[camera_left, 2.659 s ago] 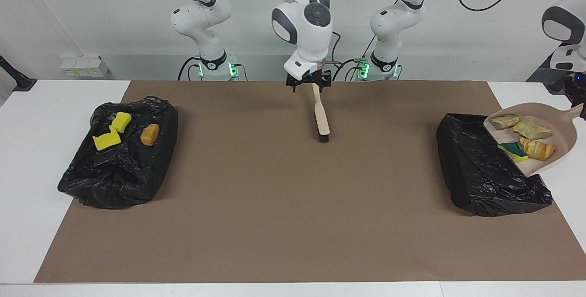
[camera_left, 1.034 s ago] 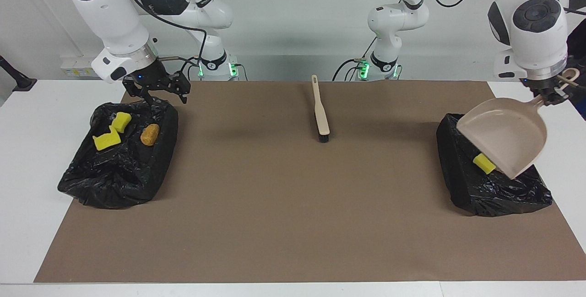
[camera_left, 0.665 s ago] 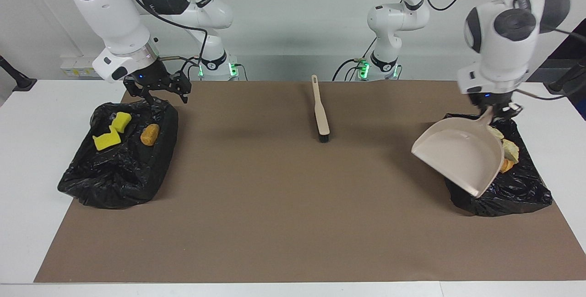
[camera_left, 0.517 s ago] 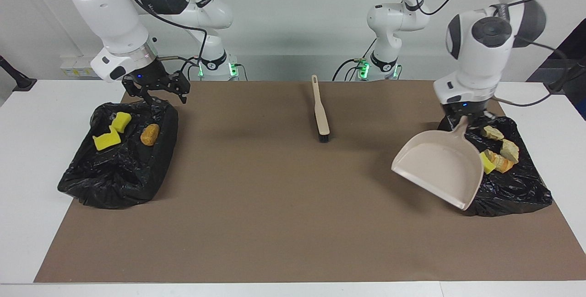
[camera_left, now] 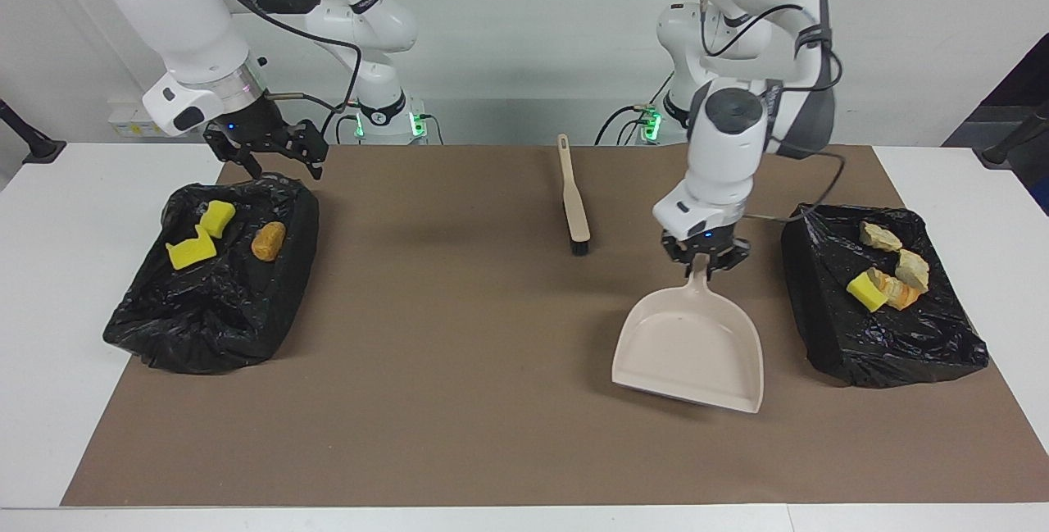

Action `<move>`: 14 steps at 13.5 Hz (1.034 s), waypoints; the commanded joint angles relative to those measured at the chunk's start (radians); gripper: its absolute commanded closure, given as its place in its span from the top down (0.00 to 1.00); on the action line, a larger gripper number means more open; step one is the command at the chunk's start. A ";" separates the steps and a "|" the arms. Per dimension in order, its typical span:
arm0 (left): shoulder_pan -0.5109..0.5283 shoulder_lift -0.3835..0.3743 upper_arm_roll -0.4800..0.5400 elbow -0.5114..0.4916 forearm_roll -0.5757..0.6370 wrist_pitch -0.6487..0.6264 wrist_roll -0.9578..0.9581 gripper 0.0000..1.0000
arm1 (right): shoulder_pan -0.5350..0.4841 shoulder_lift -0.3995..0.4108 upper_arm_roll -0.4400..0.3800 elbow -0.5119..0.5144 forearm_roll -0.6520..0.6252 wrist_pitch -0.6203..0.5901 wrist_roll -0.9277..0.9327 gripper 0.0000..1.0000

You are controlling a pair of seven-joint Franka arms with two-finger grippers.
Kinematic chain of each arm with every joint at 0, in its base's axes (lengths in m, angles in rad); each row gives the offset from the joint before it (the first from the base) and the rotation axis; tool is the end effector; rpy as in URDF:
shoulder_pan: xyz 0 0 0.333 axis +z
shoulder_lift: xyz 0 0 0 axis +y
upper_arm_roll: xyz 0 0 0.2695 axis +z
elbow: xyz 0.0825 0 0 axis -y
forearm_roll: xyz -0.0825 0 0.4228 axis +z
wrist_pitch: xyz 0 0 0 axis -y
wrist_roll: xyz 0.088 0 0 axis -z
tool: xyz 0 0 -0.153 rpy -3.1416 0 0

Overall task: Sweep and dump trash in bin
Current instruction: 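Place the empty dustpan back at the table center with the left gripper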

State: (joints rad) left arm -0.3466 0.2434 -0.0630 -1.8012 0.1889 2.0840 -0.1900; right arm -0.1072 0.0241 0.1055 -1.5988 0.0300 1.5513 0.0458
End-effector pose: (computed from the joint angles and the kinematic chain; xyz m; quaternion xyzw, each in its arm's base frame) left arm 0.6066 -0.2440 0.3072 -0.9852 0.1525 -0.0415 0.0662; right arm 0.5923 0.0032 0.5021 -0.9989 0.0239 0.0361 0.0155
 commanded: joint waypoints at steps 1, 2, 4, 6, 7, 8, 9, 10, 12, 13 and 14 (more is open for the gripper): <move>-0.055 0.094 0.022 0.118 -0.019 0.016 -0.178 0.00 | -0.006 0.008 0.010 0.016 -0.004 -0.016 0.017 1.00; -0.072 0.105 0.022 0.121 -0.020 0.030 -0.216 0.00 | -0.006 0.008 0.010 0.014 -0.004 -0.016 0.023 1.00; -0.106 0.143 0.022 0.150 -0.043 0.054 -0.342 0.00 | -0.012 0.010 0.008 0.017 -0.018 -0.008 0.020 1.00; -0.118 0.169 0.023 0.175 -0.118 0.076 -0.375 0.00 | -0.028 0.011 0.008 0.016 -0.018 0.010 0.020 1.00; -0.121 0.183 0.022 0.175 -0.120 0.096 -0.378 0.00 | -0.029 0.011 0.008 0.014 -0.018 0.009 0.020 1.00; -0.146 0.206 0.023 0.177 -0.118 0.119 -0.381 0.00 | -0.028 0.010 0.008 0.014 -0.016 0.009 0.019 1.00; -0.164 0.218 0.025 0.175 -0.117 0.136 -0.397 0.00 | -0.026 0.010 0.008 0.016 -0.015 0.009 0.019 1.00; -0.164 0.220 0.023 0.175 -0.120 0.151 -0.419 0.00 | -0.025 0.010 0.010 0.014 -0.013 0.009 0.019 1.00; -0.167 0.231 0.023 0.169 -0.112 0.160 -0.440 0.04 | -0.025 0.010 0.010 0.016 -0.012 0.009 0.019 1.00; -0.167 0.237 0.023 0.166 -0.111 0.172 -0.463 0.17 | -0.025 0.010 0.010 0.014 -0.012 0.009 0.019 1.00; -0.167 0.237 0.023 0.166 -0.111 0.177 -0.467 0.28 | -0.023 0.010 0.010 0.014 -0.012 0.009 0.019 1.00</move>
State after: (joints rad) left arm -0.4979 0.4678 -0.0613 -1.6552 0.0863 2.2444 -0.6335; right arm -0.1243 0.0250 0.1059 -1.5978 0.0300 1.5538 0.0483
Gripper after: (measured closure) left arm 0.687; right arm 0.000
